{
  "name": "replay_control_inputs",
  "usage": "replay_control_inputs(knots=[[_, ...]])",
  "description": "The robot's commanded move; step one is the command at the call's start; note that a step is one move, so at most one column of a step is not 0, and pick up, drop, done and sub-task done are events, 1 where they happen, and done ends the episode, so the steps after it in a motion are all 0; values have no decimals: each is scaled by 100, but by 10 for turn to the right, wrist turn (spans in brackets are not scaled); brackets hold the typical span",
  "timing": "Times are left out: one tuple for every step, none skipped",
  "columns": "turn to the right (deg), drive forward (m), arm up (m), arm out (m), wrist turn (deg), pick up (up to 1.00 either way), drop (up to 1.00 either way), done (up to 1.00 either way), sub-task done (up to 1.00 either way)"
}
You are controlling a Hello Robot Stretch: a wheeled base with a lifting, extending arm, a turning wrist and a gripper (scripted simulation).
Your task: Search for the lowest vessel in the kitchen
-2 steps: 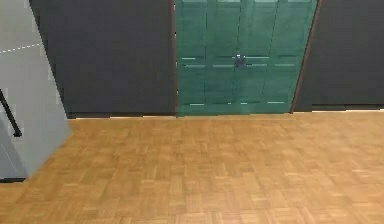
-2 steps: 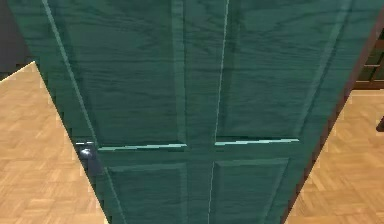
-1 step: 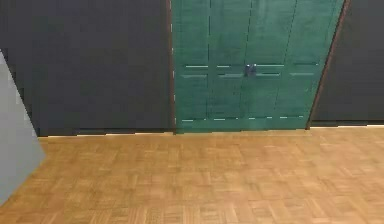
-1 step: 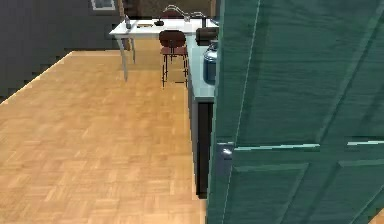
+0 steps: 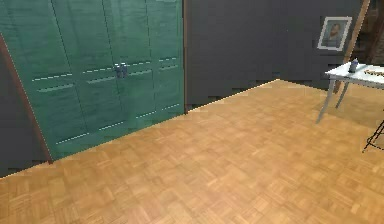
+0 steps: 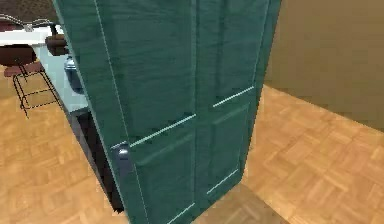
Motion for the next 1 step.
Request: replay_control_inputs(knots=[[0, 50, 0, 0, 0, 0, 0, 0, 0]])
